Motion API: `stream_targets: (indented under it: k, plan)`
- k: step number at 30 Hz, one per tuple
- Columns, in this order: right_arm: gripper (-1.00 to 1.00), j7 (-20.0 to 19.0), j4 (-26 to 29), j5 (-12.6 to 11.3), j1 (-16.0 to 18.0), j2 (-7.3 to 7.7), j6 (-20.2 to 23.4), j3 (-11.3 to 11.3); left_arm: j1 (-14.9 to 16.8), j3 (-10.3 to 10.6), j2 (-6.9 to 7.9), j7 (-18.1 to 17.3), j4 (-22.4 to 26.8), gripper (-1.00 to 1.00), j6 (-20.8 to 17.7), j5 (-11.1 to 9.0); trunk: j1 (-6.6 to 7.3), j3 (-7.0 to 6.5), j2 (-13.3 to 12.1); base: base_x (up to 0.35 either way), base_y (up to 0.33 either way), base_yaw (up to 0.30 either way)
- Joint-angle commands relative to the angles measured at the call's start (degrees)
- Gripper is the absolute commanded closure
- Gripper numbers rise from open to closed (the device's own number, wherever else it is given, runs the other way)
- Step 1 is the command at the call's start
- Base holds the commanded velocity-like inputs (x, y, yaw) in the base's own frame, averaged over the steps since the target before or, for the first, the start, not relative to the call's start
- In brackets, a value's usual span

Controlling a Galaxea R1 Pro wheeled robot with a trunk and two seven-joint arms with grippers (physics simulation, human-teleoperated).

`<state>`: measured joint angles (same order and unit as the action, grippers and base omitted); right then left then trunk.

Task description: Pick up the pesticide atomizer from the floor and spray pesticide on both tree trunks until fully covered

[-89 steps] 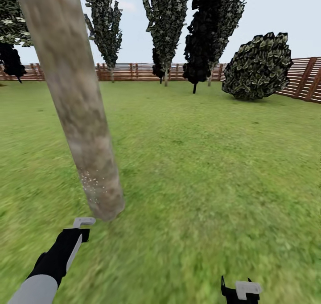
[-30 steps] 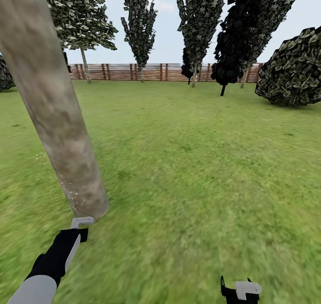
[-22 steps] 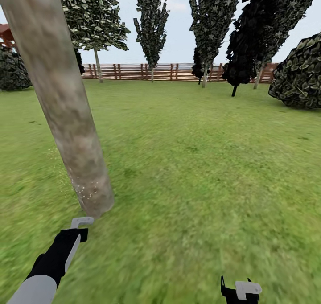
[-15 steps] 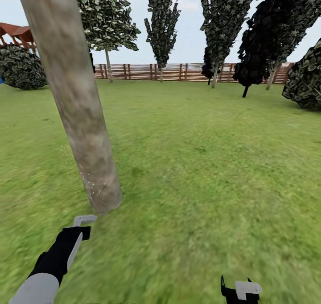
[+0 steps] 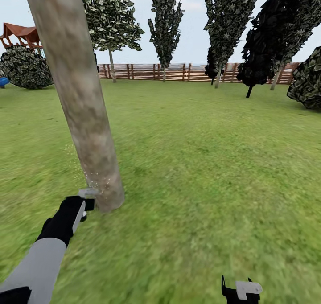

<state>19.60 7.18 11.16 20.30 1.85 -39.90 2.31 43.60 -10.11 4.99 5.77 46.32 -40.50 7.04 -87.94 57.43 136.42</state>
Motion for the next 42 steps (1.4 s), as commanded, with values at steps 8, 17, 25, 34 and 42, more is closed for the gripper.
stream_targets:
  k: [8, 17, 25, 34, 42]
  plan:
    - [-1.00, 0.00, 0.03, 0.00, 0.00, 0.00, 0.00, -0.03, 2.18, 2.69, -3.32, -2.42, 1.51, 1.00, -2.51, -0.19, 0.00, 0.00, 0.00, 0.000, 0.000, 0.053]
    - [-1.00, 0.00, 0.03, 0.00, 0.00, -0.02, 0.00, -0.03, 2.38, 3.77, 1.44, -2.52, 9.04, 1.00, -9.09, -0.48, 0.00, 0.00, 0.00, 0.000, 0.000, 0.096]
    - [-1.00, 0.00, 0.02, 0.00, 0.00, 0.00, 0.00, -0.03, 5.07, 7.38, -2.26, -2.56, 11.78, 1.00, -13.77, -0.53, 0.00, 0.00, 0.00, 0.000, 0.000, 0.000]
    - [-1.00, 0.00, -0.03, 0.00, 0.00, -0.08, 0.00, -0.03, 5.59, 7.80, 7.02, -15.64, 11.69, 1.00, -16.12, 0.49, 0.00, 0.00, 0.00, 0.000, 0.000, 0.000]
    - [-1.00, 0.00, -0.03, 0.00, 0.00, -0.19, 0.00, -0.03, 5.53, 11.21, 6.61, -15.79, 11.94, 1.00, -16.10, 0.89, 0.00, 0.11, 0.00, 0.093, -0.060, 0.082]
